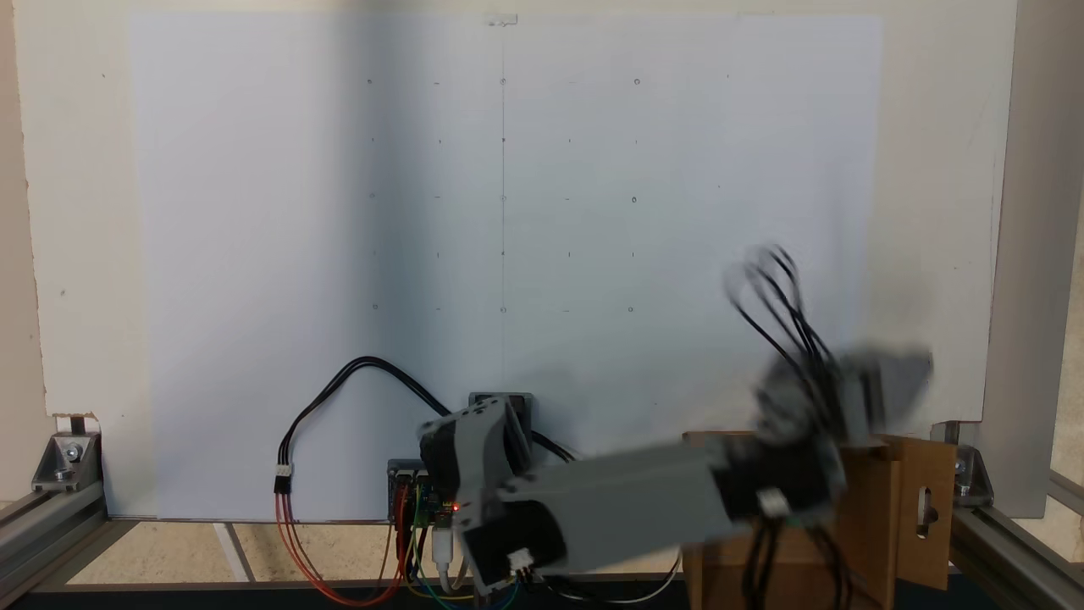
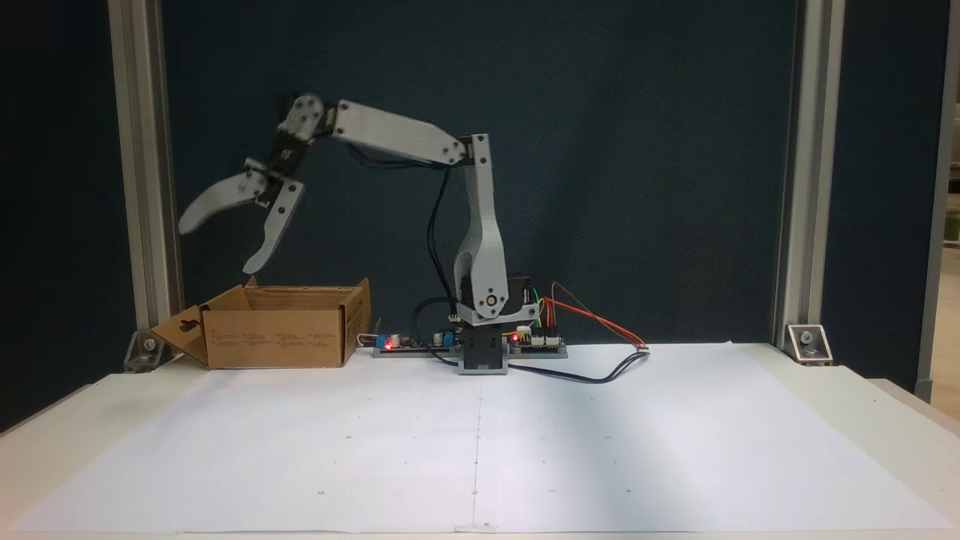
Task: Grasp a green dice and put it in the bin.
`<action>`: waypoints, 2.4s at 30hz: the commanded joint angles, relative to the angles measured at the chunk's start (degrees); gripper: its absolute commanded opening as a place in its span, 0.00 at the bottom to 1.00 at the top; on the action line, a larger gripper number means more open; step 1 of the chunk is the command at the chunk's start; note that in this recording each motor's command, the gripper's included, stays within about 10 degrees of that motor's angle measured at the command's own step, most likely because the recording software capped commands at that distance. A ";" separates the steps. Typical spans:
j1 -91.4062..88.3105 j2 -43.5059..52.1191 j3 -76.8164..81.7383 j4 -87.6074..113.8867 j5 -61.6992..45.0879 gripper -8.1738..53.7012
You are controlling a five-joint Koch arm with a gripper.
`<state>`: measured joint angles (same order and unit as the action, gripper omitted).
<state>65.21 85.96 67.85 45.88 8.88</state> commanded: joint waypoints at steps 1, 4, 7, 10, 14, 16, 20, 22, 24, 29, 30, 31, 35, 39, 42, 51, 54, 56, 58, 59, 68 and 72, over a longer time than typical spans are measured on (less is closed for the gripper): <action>-9.21 4.39 -3.25 -1.23 4.31 0.84; -20.92 7.21 -3.25 -1.32 5.54 0.84; -31.55 9.67 -2.02 -1.32 5.54 0.84; -42.01 13.71 2.55 -4.13 5.54 0.84; -54.49 18.19 7.65 -6.59 5.36 0.83; -58.97 21.36 11.07 -7.12 5.36 0.83; -63.98 27.51 20.21 -12.83 5.36 0.85; -64.78 31.90 28.04 -19.05 5.27 0.85; -64.95 36.47 36.83 -24.41 5.27 0.85; -64.78 46.32 53.26 -37.25 5.27 0.85; -64.69 48.43 55.55 -39.88 5.19 0.85; -64.78 49.39 57.57 -42.34 5.19 0.86; -64.78 50.01 63.90 -52.45 4.92 0.86; -64.51 50.10 68.82 -62.29 4.83 0.86; -62.49 50.10 74.44 -69.77 4.39 0.86; -59.41 50.10 91.76 -91.39 4.31 0.83; -59.41 50.10 95.62 -98.51 4.31 0.84; -59.68 50.01 98.00 -103.25 4.31 0.84; -59.77 50.01 100.11 -107.73 4.31 0.84; -59.77 50.10 100.81 -110.02 4.39 0.84; -59.85 50.10 107.67 -130.32 4.39 0.83; -59.68 50.01 111.27 -139.38 4.39 0.84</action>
<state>5.45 129.55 176.31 -86.31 12.13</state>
